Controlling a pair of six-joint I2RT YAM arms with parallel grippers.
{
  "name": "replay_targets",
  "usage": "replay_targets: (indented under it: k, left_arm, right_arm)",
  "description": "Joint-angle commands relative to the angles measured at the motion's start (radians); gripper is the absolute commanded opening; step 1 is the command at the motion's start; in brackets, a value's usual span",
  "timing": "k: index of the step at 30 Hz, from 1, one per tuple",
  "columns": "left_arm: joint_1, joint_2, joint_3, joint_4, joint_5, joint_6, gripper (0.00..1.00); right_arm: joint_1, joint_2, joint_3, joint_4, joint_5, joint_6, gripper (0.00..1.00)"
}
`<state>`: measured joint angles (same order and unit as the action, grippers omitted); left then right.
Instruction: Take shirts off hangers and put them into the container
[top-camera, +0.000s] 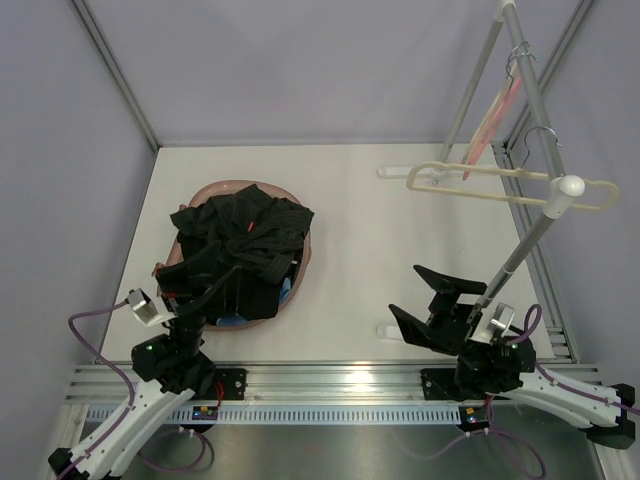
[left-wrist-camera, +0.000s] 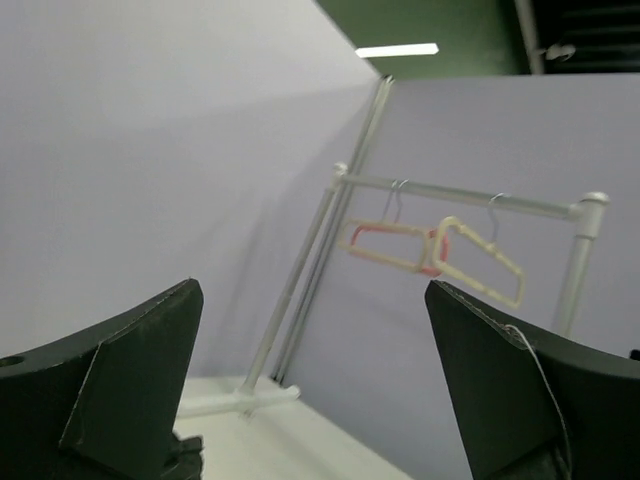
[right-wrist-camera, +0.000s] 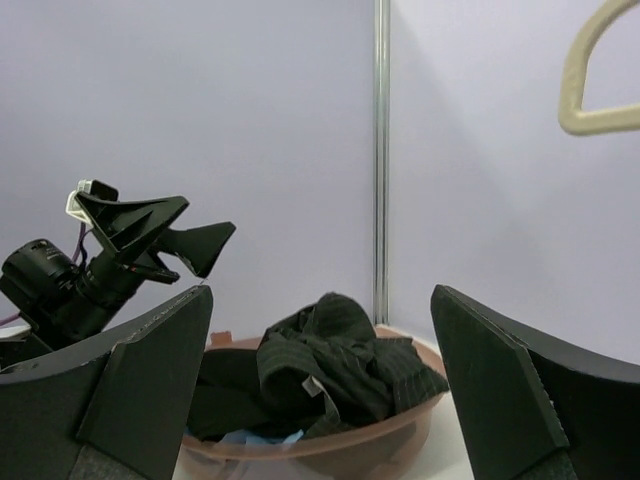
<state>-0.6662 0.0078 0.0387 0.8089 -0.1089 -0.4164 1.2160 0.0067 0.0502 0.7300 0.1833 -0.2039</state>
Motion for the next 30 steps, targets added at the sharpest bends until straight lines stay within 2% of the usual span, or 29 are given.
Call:
replay_targets:
  k: [1, 7, 21, 30]
  left_arm:
    - [0.000, -0.166, -0.232, 0.223, 0.077, -0.050, 0.99]
    - [0.000, -0.164, -0.230, 0.243, 0.103, -0.079, 0.99]
    - [0.000, -0.166, -0.230, 0.259, 0.103, -0.099, 0.99]
    - [0.002, -0.164, -0.230, 0.239, 0.103, -0.096, 0.99]
  right_arm:
    - [0.005, -0.114, -0.095, 0.105, -0.065, -0.072, 0.99]
    - [0.005, -0.114, -0.093, 0.121, -0.013, -0.029, 0.99]
    - [0.005, -0.114, -0.095, 0.112, -0.114, 0.024, 1.00]
    - [0.005, -0.114, -0.092, 0.114, -0.100, 0.031, 0.99]
